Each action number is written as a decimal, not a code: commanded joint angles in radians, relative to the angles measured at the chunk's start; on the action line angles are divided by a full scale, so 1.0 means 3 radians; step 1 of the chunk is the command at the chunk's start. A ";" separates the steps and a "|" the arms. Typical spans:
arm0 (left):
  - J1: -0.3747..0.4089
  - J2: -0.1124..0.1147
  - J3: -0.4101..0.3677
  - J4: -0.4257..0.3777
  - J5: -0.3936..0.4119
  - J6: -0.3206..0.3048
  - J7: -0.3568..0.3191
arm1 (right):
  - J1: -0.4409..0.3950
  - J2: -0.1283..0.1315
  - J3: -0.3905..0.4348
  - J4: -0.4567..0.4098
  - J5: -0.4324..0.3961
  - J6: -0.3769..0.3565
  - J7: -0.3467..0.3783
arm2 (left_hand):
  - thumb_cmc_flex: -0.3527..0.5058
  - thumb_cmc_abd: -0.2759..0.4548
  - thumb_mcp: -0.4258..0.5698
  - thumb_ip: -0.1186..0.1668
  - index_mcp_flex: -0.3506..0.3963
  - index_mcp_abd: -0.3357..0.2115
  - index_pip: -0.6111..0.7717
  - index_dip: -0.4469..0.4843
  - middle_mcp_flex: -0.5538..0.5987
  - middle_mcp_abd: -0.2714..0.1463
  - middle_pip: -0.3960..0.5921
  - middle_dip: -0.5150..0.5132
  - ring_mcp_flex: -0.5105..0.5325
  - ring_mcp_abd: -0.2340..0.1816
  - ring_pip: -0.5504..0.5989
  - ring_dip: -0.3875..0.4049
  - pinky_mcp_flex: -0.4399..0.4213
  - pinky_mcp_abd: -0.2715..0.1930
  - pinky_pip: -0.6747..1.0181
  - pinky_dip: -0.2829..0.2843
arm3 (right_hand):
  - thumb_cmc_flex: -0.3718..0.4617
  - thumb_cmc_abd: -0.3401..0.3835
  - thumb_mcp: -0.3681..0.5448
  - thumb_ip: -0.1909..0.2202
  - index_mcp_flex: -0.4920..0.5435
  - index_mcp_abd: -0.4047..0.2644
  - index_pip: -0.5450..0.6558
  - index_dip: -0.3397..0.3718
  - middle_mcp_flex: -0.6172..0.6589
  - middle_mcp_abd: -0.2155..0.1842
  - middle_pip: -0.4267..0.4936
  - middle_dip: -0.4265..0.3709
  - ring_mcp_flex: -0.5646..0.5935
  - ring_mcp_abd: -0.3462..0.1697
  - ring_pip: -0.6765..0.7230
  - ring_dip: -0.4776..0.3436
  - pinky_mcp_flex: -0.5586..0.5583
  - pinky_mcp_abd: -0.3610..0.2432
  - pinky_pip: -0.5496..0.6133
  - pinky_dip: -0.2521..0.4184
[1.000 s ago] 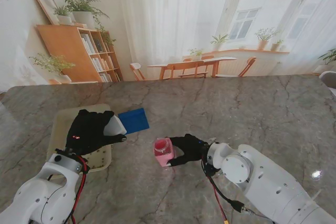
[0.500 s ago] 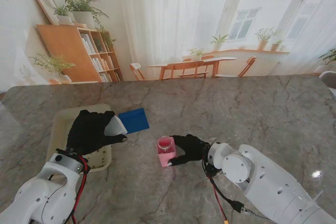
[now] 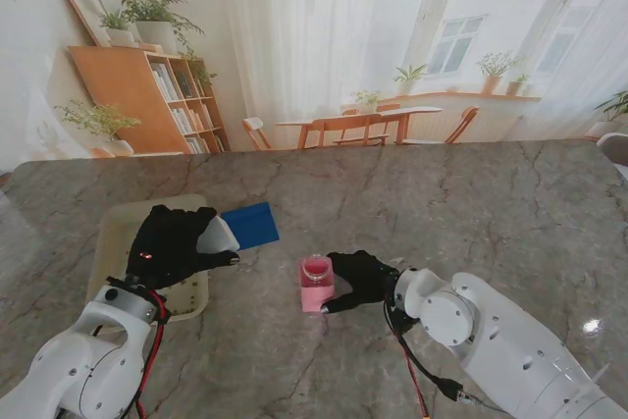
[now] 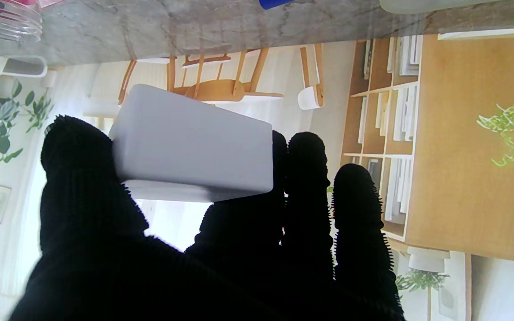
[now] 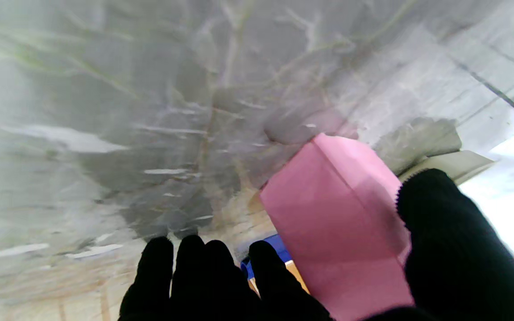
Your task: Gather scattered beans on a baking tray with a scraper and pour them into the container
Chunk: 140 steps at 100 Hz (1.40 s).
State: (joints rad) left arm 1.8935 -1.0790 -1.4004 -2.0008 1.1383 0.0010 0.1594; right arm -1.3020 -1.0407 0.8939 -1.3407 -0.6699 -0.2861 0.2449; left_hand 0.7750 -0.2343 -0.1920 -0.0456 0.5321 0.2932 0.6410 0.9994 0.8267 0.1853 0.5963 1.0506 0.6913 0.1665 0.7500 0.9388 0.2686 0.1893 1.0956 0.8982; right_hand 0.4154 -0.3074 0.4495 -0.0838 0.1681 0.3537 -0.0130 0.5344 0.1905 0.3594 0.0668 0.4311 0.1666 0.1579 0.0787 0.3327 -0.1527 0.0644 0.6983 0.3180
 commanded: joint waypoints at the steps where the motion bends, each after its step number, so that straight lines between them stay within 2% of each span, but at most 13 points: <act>1: 0.0006 -0.0010 0.0016 0.0006 -0.0011 -0.0005 -0.0006 | -0.0088 0.0045 0.0027 0.0085 -0.0034 0.0065 0.0068 | 0.1405 0.0567 0.0504 -0.0063 0.0067 -0.0553 0.0367 0.0099 0.0265 -0.0934 0.1048 0.0233 0.0015 -0.0184 0.0103 0.0030 0.0000 -0.0064 0.0095 -0.0008 | -0.0077 0.0048 -0.0048 0.0103 -0.0067 0.0045 -0.0030 -0.0053 -0.0019 0.0180 -0.0038 -0.0039 -0.0009 0.0547 0.0009 -0.0033 0.0076 0.0865 -0.0325 -0.0125; 29: 0.0001 -0.0009 0.0018 0.0000 -0.0003 0.0000 -0.0018 | -0.0225 0.0046 0.0228 -0.0043 -0.0164 0.0134 0.0031 | 0.1399 0.0567 0.0501 -0.0065 0.0066 -0.0556 0.0370 0.0097 0.0264 -0.0937 0.1048 0.0232 0.0012 -0.0184 0.0103 0.0025 -0.0002 -0.0067 0.0095 -0.0007 | -0.0110 0.0039 -0.0032 0.0097 -0.0072 -0.0013 0.0018 0.0020 0.0035 0.0129 -0.0017 -0.0056 0.0022 0.0518 0.0010 -0.0065 0.0073 0.0842 -0.0363 -0.0158; 31: 0.0001 -0.0009 0.0018 -0.0001 -0.0001 0.0001 -0.0018 | -0.0237 0.0045 0.0245 -0.0052 -0.0177 0.0138 0.0019 | 0.1401 0.0568 0.0503 -0.0064 0.0064 -0.0558 0.0369 0.0097 0.0264 -0.0938 0.1048 0.0231 0.0013 -0.0187 0.0104 0.0024 0.0001 -0.0069 0.0095 -0.0007 | -0.0122 0.0034 -0.0011 0.0094 -0.0103 -0.0025 0.0060 0.0144 0.0042 0.0121 -0.0012 -0.0066 0.0023 0.0516 0.0020 -0.0073 0.0078 0.0841 -0.0371 -0.0168; 36: 0.0002 -0.0008 0.0017 -0.0002 0.0004 0.0004 -0.0020 | -0.0277 0.0045 0.0300 -0.0091 -0.0224 0.0149 -0.0002 | 0.1404 0.0568 0.0505 -0.0063 0.0063 -0.0555 0.0368 0.0096 0.0263 -0.0938 0.1047 0.0231 0.0011 -0.0186 0.0102 0.0023 0.0000 -0.0067 0.0094 -0.0008 | -0.0134 0.0028 -0.0006 0.0091 -0.0107 -0.0048 0.0072 0.0195 0.0063 0.0098 -0.0002 -0.0067 0.0034 0.0507 0.0028 -0.0075 0.0083 0.0833 -0.0368 -0.0169; 50: 0.0017 -0.0007 0.0003 -0.0012 0.0020 0.0014 -0.0031 | -0.0491 0.0046 0.0566 -0.0316 -0.0390 0.0270 -0.0030 | 0.1402 0.0572 0.0505 -0.0063 0.0057 -0.0560 0.0366 0.0095 0.0254 -0.0937 0.1039 0.0227 0.0008 -0.0186 0.0097 0.0019 0.0001 -0.0065 0.0093 -0.0009 | -0.0139 0.0023 0.0003 0.0090 -0.0095 -0.0099 0.0077 0.0244 0.0088 0.0067 0.0007 -0.0067 0.0039 0.0497 0.0030 -0.0076 0.0078 0.0800 -0.0362 -0.0166; 65: 0.0036 -0.0005 -0.0020 -0.0027 0.0036 0.0017 -0.0049 | -0.0817 0.0019 0.0916 -0.0644 -0.0621 0.0488 -0.0194 | 0.1405 0.0574 0.0506 -0.0062 0.0052 -0.0561 0.0364 0.0094 0.0248 -0.0938 0.1030 0.0222 0.0004 -0.0187 0.0088 0.0014 -0.0004 -0.0066 0.0087 -0.0012 | -0.0131 0.0000 0.0014 0.0089 -0.0038 -0.0123 0.0112 0.0294 0.0151 0.0049 0.0027 -0.0062 0.0126 0.0517 0.0069 -0.0065 0.0092 0.0786 -0.0349 -0.0160; 85: 0.0051 0.0002 -0.0052 -0.0046 0.0066 -0.0020 -0.0085 | -0.1224 -0.0031 0.1281 -0.1040 -0.0855 0.0728 -0.0484 | 0.1403 0.0579 0.0506 -0.0060 0.0045 -0.0563 0.0360 0.0093 0.0239 -0.0937 0.1017 0.0215 -0.0001 -0.0187 0.0078 0.0009 -0.0005 -0.0068 0.0077 -0.0018 | -0.0125 -0.0032 0.0030 0.0087 0.0047 -0.0154 0.0155 0.0336 0.0261 0.0000 0.0056 -0.0057 0.0181 0.0480 0.0113 -0.0061 0.0150 0.0792 -0.0314 -0.0147; 102: 0.0087 0.0010 -0.0111 -0.0079 0.0107 -0.0104 -0.0119 | -0.1474 -0.0094 0.1446 -0.1243 -0.0979 0.0870 -0.0914 | 0.1398 0.0588 0.0506 -0.0058 0.0030 -0.0577 0.0353 0.0092 0.0224 -0.0942 0.0999 0.0207 -0.0010 -0.0195 0.0060 0.0000 -0.0006 -0.0075 0.0068 -0.0024 | -0.0109 -0.0062 0.0056 0.0089 0.0145 -0.0196 0.0213 0.0372 0.0413 -0.0071 0.0103 -0.0042 0.0326 0.0428 0.0192 -0.0047 0.0339 0.0818 -0.0150 -0.0079; 122: 0.0272 0.0023 -0.0340 -0.0216 0.0271 -0.0265 -0.0146 | -0.1582 -0.0183 0.1458 -0.1312 -0.0966 0.0979 -0.1508 | 0.1394 0.0604 0.0507 -0.0057 0.0012 -0.0586 0.0346 0.0094 0.0210 -0.0953 0.0975 0.0195 -0.0009 -0.0208 0.0036 -0.0012 0.0002 -0.0084 0.0049 -0.0038 | -0.0060 -0.0104 0.0093 0.0094 0.0331 -0.0258 0.0340 0.0413 0.0675 -0.0165 0.0186 0.0015 0.0570 0.0392 0.0369 0.0021 0.0507 0.0875 0.0193 0.0053; 140: 0.0368 0.0017 -0.0524 -0.0263 0.0303 -0.0348 -0.0122 | -0.1597 -0.0216 0.1426 -0.1325 -0.0950 0.0972 -0.1733 | 0.1398 0.0631 0.0510 -0.0054 -0.0047 -0.0581 0.0330 0.0096 0.0158 -0.0970 0.0957 0.0187 -0.0043 -0.0227 0.0012 -0.0019 -0.0010 -0.0101 0.0027 -0.0054 | -0.0052 -0.0087 0.0096 0.0096 0.0411 -0.0285 0.0393 0.0421 0.0774 -0.0211 0.0217 0.0043 0.0648 0.0378 0.0441 0.0053 0.0543 0.0892 0.0304 0.0079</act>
State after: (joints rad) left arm 2.0040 -1.0772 -1.5558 -2.0826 1.2379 -0.0983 0.1177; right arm -1.7772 -1.0998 1.3265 -1.7283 -0.9544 0.0099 -0.2845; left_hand 0.7751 -0.2343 -0.1920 -0.0456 0.5321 0.2932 0.6410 0.9994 0.8267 0.1849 0.5966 1.0506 0.6913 0.1652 0.7506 0.9389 0.2689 0.1886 1.0961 0.8982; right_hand 0.4053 -0.3283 0.4517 -0.0836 0.2819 0.2834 0.0987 0.6427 0.4138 0.3086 0.1324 0.4356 0.3563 0.2840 0.2036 0.3377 0.0136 0.3139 0.7679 0.3216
